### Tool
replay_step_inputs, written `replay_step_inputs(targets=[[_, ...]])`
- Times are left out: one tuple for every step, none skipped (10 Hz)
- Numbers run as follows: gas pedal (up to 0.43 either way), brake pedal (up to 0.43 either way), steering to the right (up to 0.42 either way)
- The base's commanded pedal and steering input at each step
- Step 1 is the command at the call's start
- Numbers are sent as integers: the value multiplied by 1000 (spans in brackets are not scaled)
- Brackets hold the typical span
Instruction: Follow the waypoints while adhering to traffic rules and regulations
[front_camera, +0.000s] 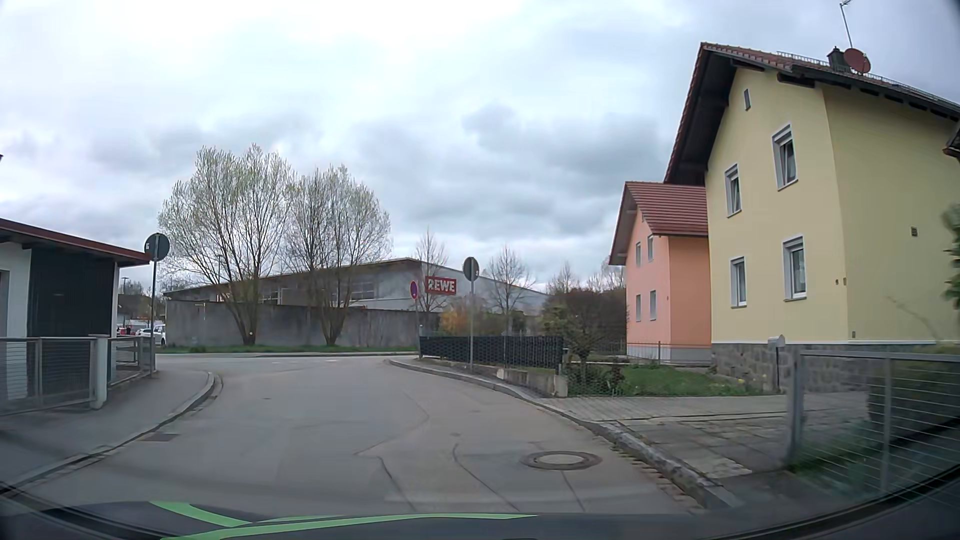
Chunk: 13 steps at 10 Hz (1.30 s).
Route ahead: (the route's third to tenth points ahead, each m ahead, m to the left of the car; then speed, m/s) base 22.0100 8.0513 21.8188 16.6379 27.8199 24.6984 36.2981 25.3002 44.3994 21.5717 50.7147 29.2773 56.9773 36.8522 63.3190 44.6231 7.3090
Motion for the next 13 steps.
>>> replay_step_inputs(targets=[[0,0,-70],[0,0,-71],[0,0,-74],[0,0,-74],[0,0,-77],[0,6,-84],[0,18,-92],[0,61,-104],[0,98,-115],[0,140,-121],[0,152,-129],[0,171,-138],[0,171,-145]])
